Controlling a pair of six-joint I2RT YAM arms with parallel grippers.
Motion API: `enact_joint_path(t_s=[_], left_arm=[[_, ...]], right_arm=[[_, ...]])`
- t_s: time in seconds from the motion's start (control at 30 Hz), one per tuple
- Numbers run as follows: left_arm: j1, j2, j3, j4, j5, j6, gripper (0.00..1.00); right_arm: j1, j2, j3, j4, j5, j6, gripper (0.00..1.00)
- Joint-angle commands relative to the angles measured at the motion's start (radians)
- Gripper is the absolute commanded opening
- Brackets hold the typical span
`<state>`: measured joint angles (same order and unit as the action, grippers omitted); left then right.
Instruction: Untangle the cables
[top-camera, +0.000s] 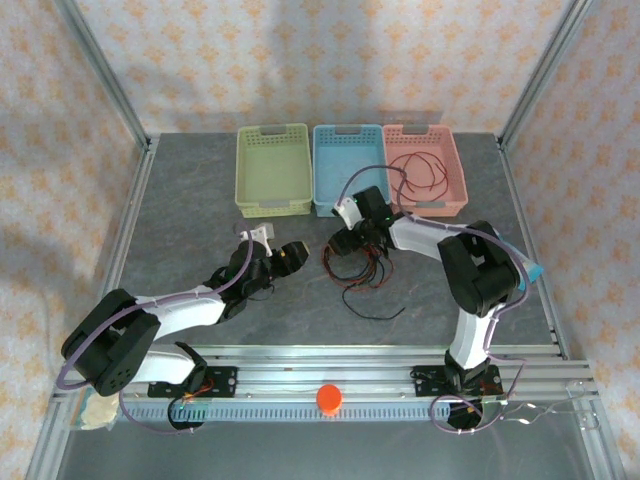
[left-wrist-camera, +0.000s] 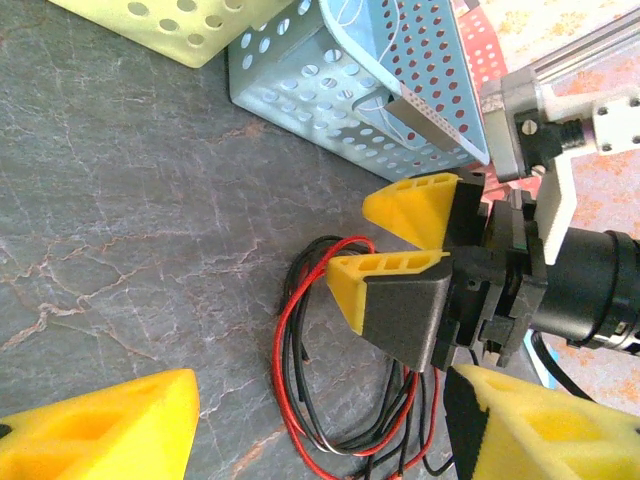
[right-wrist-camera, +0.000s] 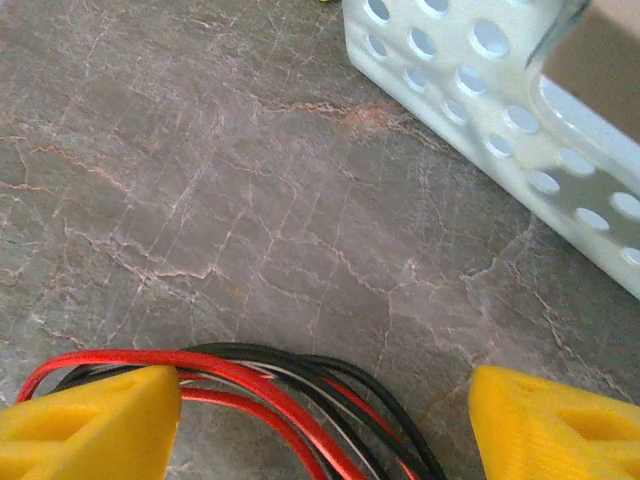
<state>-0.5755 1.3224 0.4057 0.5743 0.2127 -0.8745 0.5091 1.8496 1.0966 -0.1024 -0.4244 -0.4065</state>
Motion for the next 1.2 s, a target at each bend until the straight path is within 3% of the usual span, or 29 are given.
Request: enact_joint_path(t_s=[0.0,0.13,0.47,0.63,0.9,1.17], left_arm=[[0.010,0.001,-0.001,0.048,0.021,-0.006,0.67],[0.011,0.005,0.001,0.048,0.024,-0.001,0.67],[0.010,0.018,0.025,0.013,0.029,0.022,0.67],[0.009,0.040,0.074,-0.081,0.021,0.082,0.67],[0.008,0.100,0.133,-0.158,0.021,0.181,0.67],[0.007,0.134,0.207,-0.186,0.024,0.317,0.66]], right_arm=[[-0.010,0.033,0.044,-0.025,-0.039,-0.029,0.73],[-0.010,0.056,0.060,-0.038,-0.056,-0.034,0.65],[-0.010,0.024,0.042,-0.025,-0.072,-0.026,0.25],[-0.010,-0.037,0.017,-0.012,-0.062,-0.007,0.10],[-0.011,-0.181,-0.063,0.033,-0.029,0.058,0.00],[-0.010,-0.341,-0.150,0.034,-0.045,0.098,0.00]])
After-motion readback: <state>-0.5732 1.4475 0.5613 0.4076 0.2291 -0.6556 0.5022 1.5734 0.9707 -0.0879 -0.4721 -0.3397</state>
